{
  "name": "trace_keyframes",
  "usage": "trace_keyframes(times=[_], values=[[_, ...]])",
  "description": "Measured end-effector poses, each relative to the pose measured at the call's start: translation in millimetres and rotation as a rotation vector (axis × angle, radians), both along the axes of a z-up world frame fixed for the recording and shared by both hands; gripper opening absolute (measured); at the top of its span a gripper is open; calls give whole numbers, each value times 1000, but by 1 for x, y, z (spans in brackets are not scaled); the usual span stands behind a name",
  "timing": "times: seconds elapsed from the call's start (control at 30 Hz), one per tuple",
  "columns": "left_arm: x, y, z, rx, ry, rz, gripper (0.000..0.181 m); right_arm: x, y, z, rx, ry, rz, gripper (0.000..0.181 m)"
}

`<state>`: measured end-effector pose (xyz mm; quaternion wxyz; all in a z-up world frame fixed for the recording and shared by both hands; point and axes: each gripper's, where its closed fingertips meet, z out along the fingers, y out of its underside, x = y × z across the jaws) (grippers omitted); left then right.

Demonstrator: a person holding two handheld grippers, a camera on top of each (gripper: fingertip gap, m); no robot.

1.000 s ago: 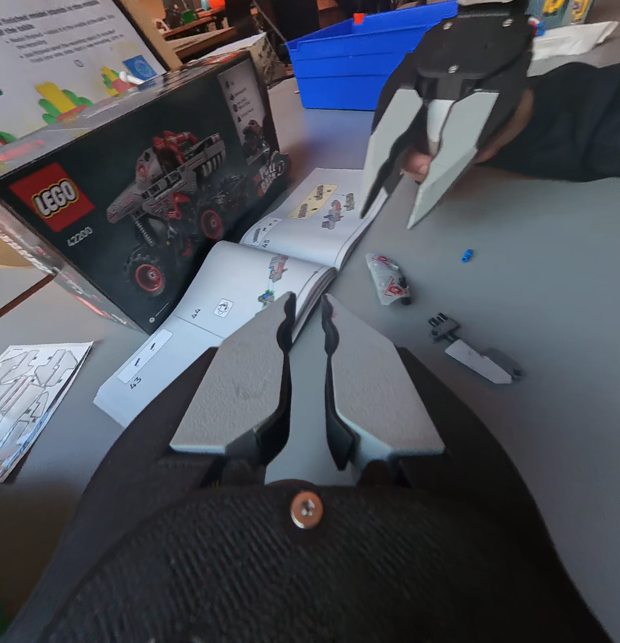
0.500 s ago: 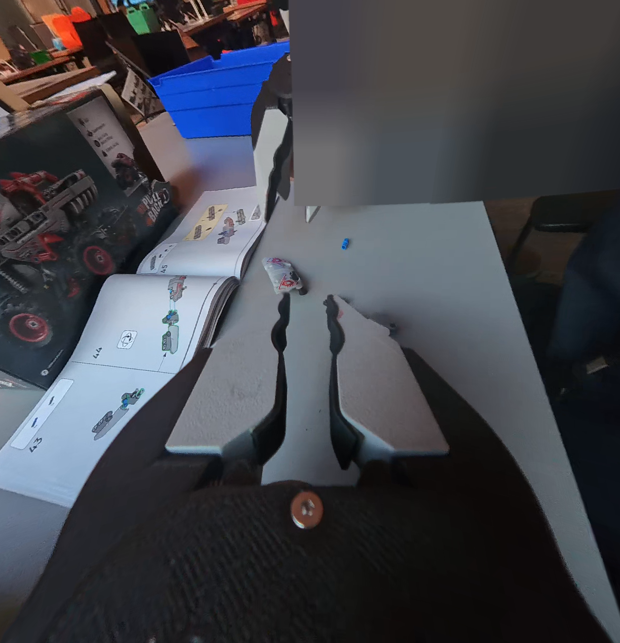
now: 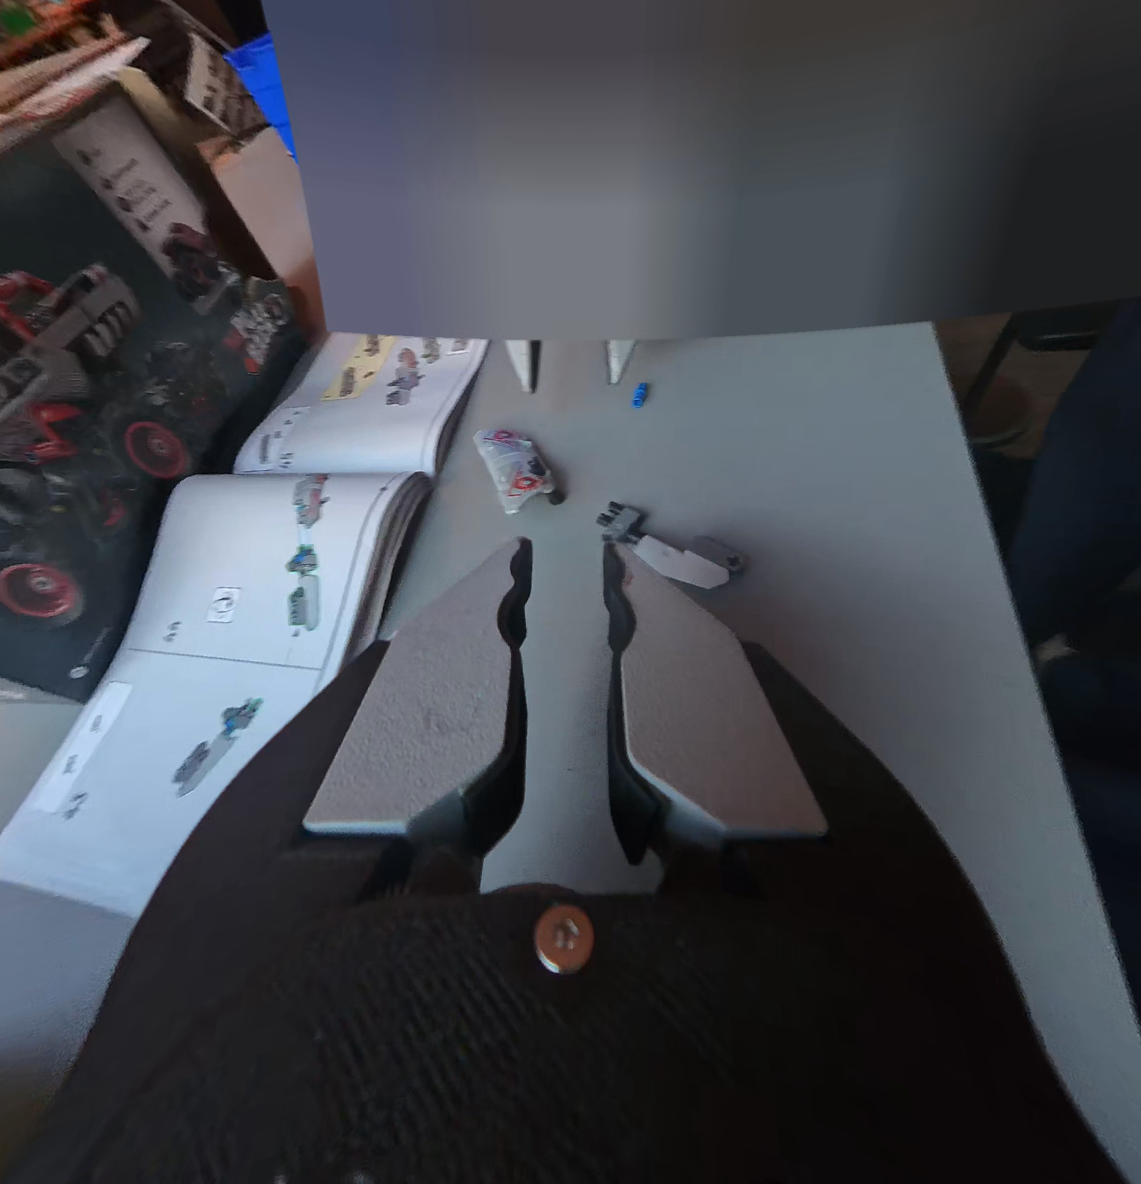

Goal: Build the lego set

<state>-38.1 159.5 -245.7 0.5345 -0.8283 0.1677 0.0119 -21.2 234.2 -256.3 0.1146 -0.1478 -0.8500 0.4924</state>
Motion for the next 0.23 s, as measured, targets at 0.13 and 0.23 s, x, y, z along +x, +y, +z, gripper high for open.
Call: trace_keyframes(times=[0.13,0.23], values=[[19,-3,-3,-38,-59,-104,24,7,5,1,37,10,20,24],[30,-5,-8,-91,-99,-165,26,15,11,6,54,11,34,23]])
